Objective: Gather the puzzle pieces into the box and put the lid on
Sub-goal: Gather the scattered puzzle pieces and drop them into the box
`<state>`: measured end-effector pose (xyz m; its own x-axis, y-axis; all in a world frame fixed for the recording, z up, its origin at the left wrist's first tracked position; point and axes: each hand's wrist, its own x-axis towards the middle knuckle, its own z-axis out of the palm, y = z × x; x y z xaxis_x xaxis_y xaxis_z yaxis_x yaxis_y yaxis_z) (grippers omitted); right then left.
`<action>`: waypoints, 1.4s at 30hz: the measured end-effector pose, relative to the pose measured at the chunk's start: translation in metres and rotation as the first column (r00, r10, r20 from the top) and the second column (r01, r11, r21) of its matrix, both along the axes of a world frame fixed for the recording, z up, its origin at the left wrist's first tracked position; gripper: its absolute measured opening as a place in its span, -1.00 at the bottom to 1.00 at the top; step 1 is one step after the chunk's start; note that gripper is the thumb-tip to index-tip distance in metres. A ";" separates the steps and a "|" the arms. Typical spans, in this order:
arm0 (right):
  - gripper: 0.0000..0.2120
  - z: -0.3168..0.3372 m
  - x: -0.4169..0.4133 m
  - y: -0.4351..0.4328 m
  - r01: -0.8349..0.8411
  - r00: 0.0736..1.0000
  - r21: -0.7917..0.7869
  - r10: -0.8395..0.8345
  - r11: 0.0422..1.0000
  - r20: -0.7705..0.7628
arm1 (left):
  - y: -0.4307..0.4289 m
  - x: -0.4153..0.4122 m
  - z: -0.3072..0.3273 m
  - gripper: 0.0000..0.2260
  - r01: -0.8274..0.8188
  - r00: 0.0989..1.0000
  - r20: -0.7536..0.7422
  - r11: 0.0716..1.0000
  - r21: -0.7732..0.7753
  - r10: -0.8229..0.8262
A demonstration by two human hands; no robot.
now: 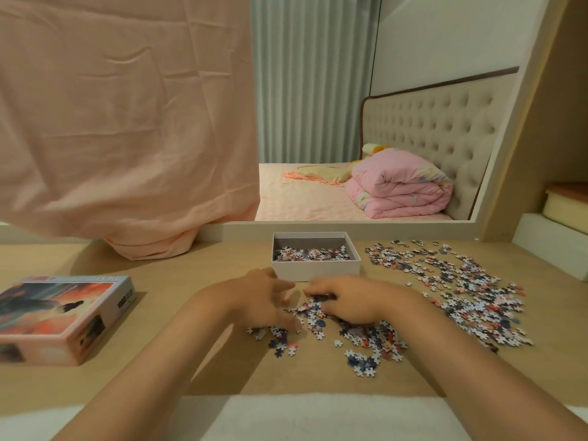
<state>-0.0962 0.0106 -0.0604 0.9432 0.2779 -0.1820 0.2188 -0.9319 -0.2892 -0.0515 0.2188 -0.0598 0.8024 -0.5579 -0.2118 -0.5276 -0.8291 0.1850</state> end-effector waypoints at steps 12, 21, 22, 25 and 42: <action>-0.50 0.004 -0.015 -0.024 0.115 0.988 0.273 -0.139 0.955 0.069 | -0.002 -0.013 0.001 -0.28 -0.007 1.000 0.025 0.993 -0.119 0.010; -0.05 -0.013 -0.015 0.013 0.120 0.991 -0.088 -0.114 0.989 0.064 | -0.001 -0.025 0.000 -0.20 -0.037 0.999 -0.028 0.996 0.085 0.040; -0.10 -0.013 -0.014 0.015 0.117 0.991 -0.057 -0.113 0.992 0.069 | -0.002 -0.025 -0.001 -0.25 -0.024 0.999 -0.026 0.999 0.048 0.025; -0.31 -0.013 -0.015 0.018 0.113 0.990 0.030 -0.115 0.993 0.086 | -0.005 -0.023 -0.005 -0.46 0.018 1.000 0.013 0.999 -0.048 -0.017; -0.88 -0.001 -0.002 -0.007 0.208 0.931 0.379 -0.301 0.902 0.204 | -0.021 0.015 -0.004 -0.94 0.027 0.995 0.094 0.842 -0.538 0.028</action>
<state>-0.0979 0.0037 -0.0618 0.9908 0.0230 0.1336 0.0957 -0.8165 -0.5694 -0.0362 0.1979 -0.0633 0.8035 -0.5615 0.1979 -0.5647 -0.6136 0.5518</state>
